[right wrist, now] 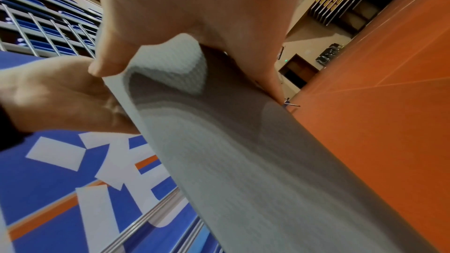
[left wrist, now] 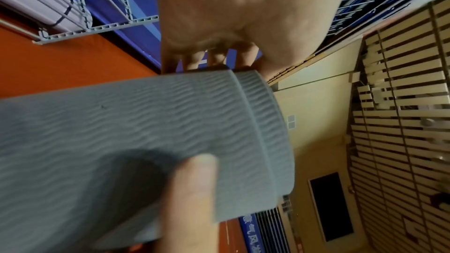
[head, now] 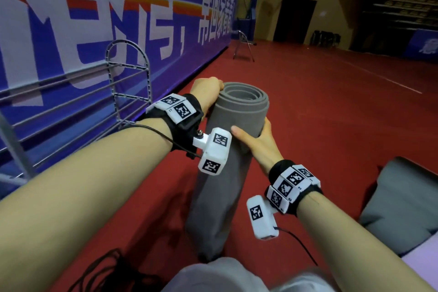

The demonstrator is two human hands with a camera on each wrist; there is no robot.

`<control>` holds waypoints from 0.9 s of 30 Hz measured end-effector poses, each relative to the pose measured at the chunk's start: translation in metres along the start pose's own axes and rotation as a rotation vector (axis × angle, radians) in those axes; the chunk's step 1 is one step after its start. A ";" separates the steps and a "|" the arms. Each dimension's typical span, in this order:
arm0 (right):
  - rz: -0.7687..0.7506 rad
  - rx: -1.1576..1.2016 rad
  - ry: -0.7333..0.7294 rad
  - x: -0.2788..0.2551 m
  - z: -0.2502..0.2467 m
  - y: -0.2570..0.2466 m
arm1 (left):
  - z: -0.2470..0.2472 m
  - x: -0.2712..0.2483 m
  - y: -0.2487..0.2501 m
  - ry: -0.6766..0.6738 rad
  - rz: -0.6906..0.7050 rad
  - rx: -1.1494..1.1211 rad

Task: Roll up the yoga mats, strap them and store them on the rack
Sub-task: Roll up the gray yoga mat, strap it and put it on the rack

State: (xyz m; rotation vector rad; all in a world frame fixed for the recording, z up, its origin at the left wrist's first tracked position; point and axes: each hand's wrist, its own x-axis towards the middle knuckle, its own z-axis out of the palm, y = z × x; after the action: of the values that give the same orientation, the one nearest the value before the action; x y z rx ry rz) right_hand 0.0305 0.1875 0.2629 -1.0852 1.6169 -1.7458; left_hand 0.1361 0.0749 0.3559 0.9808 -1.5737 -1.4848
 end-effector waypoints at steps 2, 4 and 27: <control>0.006 0.061 0.001 0.001 0.003 -0.004 | -0.005 -0.002 -0.002 0.010 0.087 -0.002; 0.019 0.102 -0.001 0.003 0.006 -0.008 | -0.014 -0.011 -0.008 0.016 0.114 -0.024; -0.191 0.029 -0.135 -0.023 0.016 -0.018 | -0.029 -0.054 -0.013 -0.074 0.011 0.112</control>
State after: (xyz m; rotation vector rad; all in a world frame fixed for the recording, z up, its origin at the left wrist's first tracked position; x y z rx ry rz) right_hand 0.0588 0.1996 0.2754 -1.3517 1.4415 -1.7669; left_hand 0.1861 0.1103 0.3432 0.9880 -1.7279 -1.4533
